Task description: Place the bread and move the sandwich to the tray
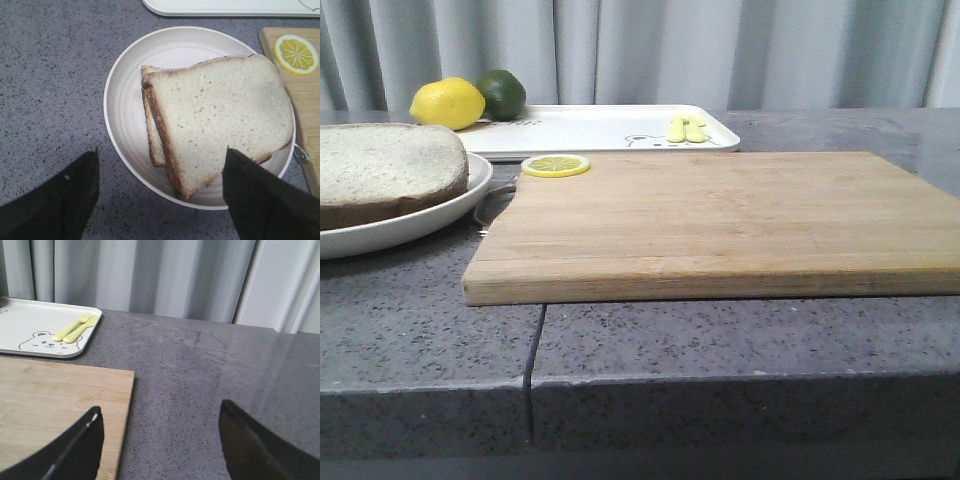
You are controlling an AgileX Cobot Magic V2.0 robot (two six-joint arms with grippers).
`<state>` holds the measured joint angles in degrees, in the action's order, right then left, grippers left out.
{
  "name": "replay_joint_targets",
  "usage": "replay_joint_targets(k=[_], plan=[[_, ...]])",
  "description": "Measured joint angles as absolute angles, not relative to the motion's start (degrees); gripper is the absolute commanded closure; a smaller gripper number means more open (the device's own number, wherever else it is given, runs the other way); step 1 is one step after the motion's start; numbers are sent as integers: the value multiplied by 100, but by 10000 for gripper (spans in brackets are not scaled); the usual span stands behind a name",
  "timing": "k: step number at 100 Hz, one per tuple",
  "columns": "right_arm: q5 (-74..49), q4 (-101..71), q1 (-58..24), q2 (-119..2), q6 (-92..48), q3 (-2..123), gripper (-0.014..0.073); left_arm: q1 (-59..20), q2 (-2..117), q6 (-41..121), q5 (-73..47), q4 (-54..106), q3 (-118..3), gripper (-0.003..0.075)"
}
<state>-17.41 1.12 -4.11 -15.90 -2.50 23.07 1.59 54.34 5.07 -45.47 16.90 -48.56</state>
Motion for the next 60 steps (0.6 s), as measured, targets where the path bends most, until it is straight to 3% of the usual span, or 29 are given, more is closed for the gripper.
replay_joint_targets(k=[60], plan=[[-1741,112,-411,-1590,-250,2307,95,986,5954,507,-4032,1889,-4856,262]])
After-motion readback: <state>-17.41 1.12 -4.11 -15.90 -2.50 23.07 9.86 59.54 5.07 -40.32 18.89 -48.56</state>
